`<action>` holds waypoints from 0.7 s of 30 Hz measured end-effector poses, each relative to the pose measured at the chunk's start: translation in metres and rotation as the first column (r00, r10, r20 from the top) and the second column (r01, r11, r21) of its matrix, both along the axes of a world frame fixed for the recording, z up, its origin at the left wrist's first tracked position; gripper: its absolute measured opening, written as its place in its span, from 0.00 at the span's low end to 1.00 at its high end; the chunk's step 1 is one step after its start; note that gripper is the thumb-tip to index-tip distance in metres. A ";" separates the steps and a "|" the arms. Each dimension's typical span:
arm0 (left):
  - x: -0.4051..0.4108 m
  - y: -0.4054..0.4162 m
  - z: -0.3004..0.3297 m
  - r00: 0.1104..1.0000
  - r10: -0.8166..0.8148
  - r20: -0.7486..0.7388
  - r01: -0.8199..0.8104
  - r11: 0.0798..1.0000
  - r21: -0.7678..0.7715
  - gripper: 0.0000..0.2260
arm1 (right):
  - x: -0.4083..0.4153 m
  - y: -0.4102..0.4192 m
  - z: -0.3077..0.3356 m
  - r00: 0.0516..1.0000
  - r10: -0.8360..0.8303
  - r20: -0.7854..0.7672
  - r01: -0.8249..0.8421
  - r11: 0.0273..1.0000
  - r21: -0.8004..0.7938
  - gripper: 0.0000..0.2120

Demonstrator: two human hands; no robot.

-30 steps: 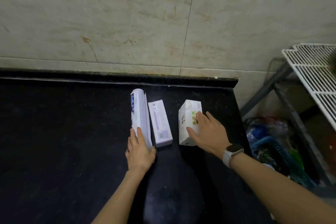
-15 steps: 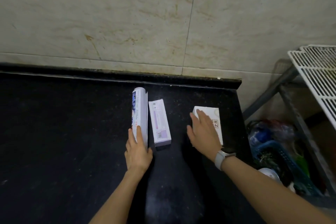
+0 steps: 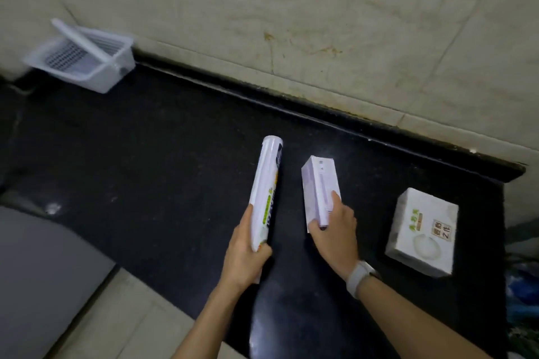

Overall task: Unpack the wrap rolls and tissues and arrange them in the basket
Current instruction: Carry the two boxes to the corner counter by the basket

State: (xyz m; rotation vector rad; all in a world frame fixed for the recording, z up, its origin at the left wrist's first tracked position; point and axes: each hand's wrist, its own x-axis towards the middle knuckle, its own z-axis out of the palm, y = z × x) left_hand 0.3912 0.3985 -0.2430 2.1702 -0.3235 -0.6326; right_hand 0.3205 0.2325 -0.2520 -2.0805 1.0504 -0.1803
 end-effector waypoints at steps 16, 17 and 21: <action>0.058 0.387 0.037 0.761 0.647 -0.048 -0.643 0.743 -0.184 0.36 | 0.137 0.337 0.049 0.866 0.434 0.250 -0.479 0.863 0.163 0.28; 0.065 0.412 0.037 0.748 0.663 -0.040 -0.658 0.733 -0.173 0.36 | 0.147 0.361 0.049 0.854 0.456 0.253 -0.503 0.847 0.171 0.28; 0.089 0.493 0.035 0.693 0.720 -0.022 -0.717 0.686 -0.127 0.36 | 0.185 0.439 0.051 0.811 0.530 0.247 -0.577 0.793 0.196 0.27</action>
